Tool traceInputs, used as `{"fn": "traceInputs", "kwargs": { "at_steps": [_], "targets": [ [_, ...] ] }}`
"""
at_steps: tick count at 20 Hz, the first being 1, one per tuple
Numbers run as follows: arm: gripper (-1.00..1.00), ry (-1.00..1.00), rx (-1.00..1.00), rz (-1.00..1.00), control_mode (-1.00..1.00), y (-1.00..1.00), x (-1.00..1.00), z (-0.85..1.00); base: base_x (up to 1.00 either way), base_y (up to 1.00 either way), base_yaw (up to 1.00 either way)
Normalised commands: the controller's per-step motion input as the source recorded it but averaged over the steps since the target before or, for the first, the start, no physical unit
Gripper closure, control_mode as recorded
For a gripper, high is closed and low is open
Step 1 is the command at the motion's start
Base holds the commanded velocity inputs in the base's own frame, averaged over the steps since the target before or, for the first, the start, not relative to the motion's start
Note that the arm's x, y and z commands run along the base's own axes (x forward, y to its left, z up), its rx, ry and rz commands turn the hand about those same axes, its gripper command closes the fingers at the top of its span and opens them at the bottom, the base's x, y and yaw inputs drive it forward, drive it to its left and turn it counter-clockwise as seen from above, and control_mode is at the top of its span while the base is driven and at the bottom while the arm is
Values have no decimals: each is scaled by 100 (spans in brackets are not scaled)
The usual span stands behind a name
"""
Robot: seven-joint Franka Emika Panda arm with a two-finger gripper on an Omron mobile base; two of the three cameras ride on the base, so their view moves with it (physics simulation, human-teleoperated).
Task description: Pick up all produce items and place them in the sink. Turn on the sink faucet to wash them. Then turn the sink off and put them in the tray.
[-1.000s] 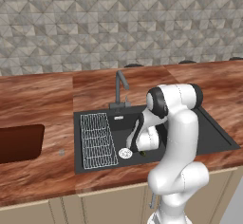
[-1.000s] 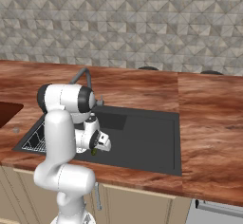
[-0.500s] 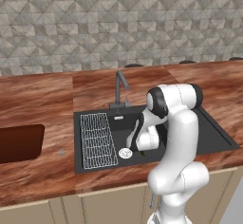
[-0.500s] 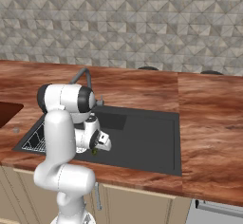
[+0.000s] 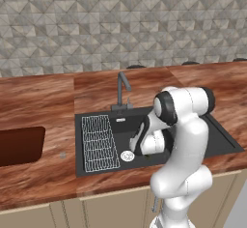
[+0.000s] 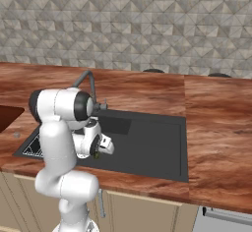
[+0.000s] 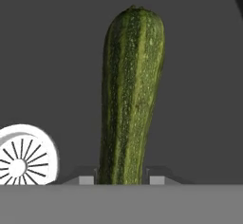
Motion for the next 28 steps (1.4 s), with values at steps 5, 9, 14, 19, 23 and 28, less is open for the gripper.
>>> {"fn": "traceInputs", "kwargs": {
  "at_steps": [5,9,14,19,23,28],
  "targets": [
    [100,-5,0,0,-100,-5,-5,57,0,0,0],
    [100,-3,0,0,-100,-16,-2,58,0,0,0],
    [100,-4,0,0,-100,-16,-5,54,0,0,0],
    [100,-1,0,0,-100,-14,-18,59,0,0,0],
    [100,0,0,0,-100,-8,-26,58,0,0,0],
    [100,0,0,0,-100,-1,-34,57,0,0,0]
  ]
}}
